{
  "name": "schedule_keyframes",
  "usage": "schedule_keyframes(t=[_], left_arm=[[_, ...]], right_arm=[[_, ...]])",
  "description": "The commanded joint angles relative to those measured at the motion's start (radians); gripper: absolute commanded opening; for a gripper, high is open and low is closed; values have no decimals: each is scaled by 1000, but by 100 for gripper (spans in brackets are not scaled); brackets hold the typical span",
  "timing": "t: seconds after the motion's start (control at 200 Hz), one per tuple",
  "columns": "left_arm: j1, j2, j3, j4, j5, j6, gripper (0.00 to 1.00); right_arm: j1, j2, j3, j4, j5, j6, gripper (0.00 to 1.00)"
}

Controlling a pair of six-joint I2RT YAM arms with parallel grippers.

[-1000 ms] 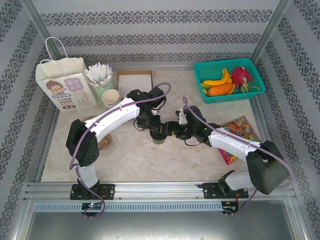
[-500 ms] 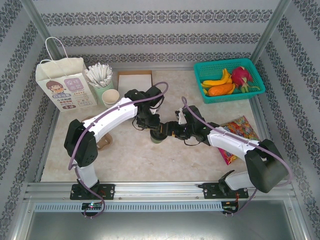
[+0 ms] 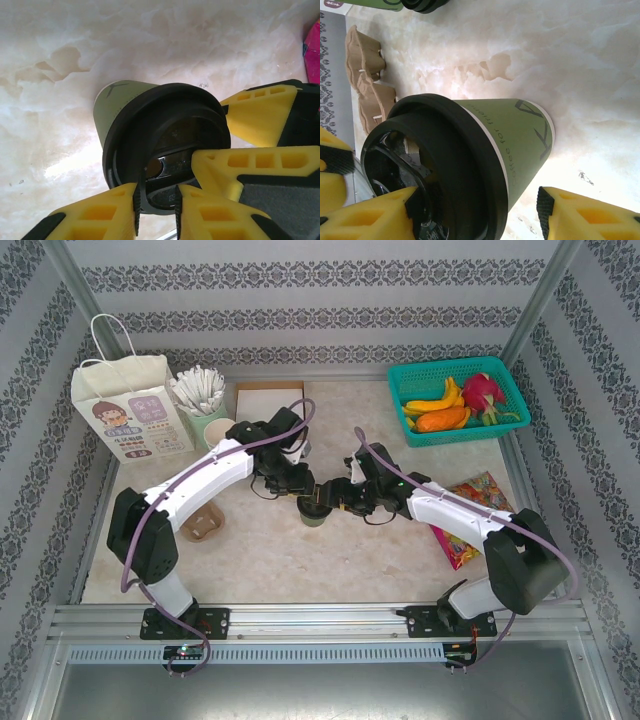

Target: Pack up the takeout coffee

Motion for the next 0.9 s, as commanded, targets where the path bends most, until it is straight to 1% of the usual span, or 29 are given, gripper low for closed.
schedule_keyframes(t=[0.0,0.045,0.145,0.185,0.245,0.315,0.395,0.405,0.415,0.43,0.505,0.57,0.635,0.65,0.664,0.809,0.894], left_arm=[[40,-75,-31,49,-35,-39,36],[54,-101,-54,64,-80,-66,42],[99,-143,-117,72,-171,-139,49],[118,-153,-141,76,-184,-163,51],[134,-159,-176,85,-188,-196,58],[138,-148,-200,88,-188,-219,67],[138,-119,-213,86,-179,-236,73],[137,-116,-215,87,-179,-239,74],[138,-112,-216,86,-178,-241,74],[137,-108,-220,87,-177,-245,75],[135,-93,-230,85,-195,-261,78],[136,-85,-237,81,-218,-272,88],[136,-82,-245,76,-242,-283,91],[137,-83,-248,76,-245,-284,94],[137,-83,-251,77,-248,-287,96],[137,-73,-276,89,-246,-292,97],[135,-64,-283,94,-241,-291,97]], right_arm=[[13,19,25,-95,38,-13,66],[15,13,36,-102,42,-13,67],[19,7,63,-119,54,-20,70],[21,7,74,-129,61,-27,72],[26,9,96,-153,76,-42,74],[38,11,124,-183,104,-62,81],[53,16,149,-204,139,-77,90],[55,16,152,-203,143,-78,91],[57,18,154,-203,147,-77,96],[60,17,157,-201,152,-77,98],[75,24,171,-197,181,-74,98],[87,33,183,-198,213,-74,98],[100,48,198,-204,240,-77,98],[102,52,202,-205,244,-77,98],[105,56,206,-206,248,-78,98],[126,89,240,-210,285,-81,98],[135,104,259,-210,284,-86,98]])
